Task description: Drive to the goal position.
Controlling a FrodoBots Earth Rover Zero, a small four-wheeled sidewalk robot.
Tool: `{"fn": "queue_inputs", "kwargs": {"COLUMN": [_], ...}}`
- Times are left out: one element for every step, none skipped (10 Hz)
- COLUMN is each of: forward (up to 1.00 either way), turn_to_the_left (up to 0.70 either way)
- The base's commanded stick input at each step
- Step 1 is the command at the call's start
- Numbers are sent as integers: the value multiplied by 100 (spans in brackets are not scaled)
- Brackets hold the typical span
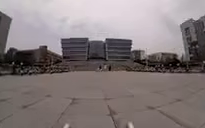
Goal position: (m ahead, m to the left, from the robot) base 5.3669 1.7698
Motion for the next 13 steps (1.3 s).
{"fn": "queue_inputs", "kwargs": {"forward": [50, 50, 50, 50, 50, 50, 50, 50, 50, 50, 50, 50, 50], "turn_to_the_left": [0, 0, 0, 0, 0, 0, 0, 0, 0, 0, 0, 0, 0]}}
